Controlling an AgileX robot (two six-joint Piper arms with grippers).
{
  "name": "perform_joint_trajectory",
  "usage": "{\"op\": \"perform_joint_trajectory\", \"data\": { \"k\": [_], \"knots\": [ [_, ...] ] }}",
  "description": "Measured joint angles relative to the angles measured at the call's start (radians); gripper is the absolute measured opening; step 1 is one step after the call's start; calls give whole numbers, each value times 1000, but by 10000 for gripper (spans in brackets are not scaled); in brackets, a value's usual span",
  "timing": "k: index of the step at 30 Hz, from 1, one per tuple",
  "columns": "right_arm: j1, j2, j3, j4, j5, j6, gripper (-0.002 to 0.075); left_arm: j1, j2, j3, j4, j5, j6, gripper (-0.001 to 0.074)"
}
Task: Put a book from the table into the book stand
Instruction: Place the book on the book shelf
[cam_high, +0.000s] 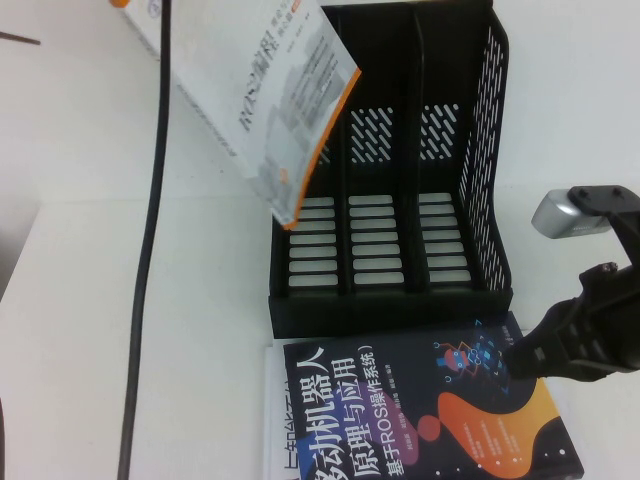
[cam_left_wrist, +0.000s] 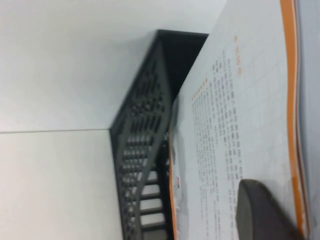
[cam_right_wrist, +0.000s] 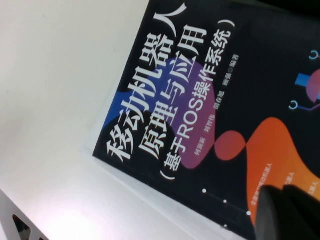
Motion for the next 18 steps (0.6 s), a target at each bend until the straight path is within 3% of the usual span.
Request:
{"op": "perform_joint_trajectory", "data": {
  "k": [18],
  "knots": [
    [0,0,0,0,0,2,4,0,-46,-1,56,0,-1,105]
  ]
}}
